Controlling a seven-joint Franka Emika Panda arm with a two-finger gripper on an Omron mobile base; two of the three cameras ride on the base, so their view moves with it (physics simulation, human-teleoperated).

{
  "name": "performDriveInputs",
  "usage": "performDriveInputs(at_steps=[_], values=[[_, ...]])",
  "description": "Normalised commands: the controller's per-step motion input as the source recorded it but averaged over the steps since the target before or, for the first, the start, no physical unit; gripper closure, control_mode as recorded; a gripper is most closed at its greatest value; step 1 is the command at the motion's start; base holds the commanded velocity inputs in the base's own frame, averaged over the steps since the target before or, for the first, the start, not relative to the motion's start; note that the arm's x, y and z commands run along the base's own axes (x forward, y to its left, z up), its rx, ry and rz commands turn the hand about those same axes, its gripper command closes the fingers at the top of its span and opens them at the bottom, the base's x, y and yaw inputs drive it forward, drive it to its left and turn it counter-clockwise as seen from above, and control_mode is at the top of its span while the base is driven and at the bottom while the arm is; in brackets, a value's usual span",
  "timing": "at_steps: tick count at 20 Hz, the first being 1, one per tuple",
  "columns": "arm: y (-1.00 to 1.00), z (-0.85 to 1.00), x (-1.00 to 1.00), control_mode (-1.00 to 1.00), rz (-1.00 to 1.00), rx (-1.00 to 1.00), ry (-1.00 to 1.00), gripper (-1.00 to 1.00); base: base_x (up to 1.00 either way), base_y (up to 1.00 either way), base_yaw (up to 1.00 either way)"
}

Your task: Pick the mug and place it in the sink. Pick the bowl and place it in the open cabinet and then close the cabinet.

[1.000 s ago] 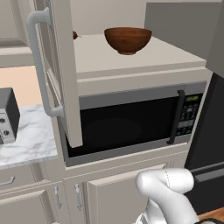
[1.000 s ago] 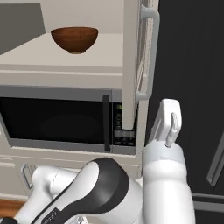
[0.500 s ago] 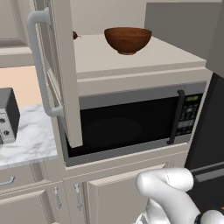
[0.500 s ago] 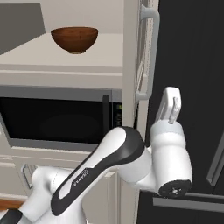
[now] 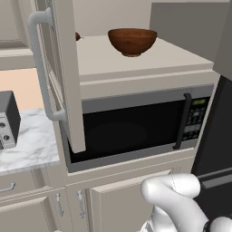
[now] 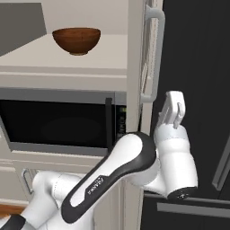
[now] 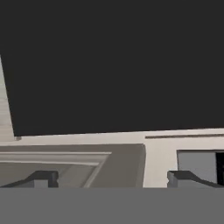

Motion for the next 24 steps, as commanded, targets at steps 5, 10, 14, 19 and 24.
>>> performDriveInputs(at_steps=[5, 10, 14, 19, 24], values=[[0.59, 0.02, -0.08, -1.0, 0.08, -0.05, -0.25, -1.0, 0.0, 0.0, 0.0], [1.0, 0.04, 0.0, -1.0, 0.05, -0.14, -0.23, -1.0, 0.0, 0.0, 0.0], [1.0, 0.07, 0.0, -1.0, 0.04, -0.14, -0.19, -1.0, 0.0, 0.0, 0.0], [1.0, 0.04, 0.02, -1.0, 0.03, -0.14, -0.17, -1.0, 0.0, 0.0, 0.0], [0.99, 0.0, 0.35, -1.0, 0.0, -0.11, -0.08, -1.0, 0.0, 0.0, 0.0]])
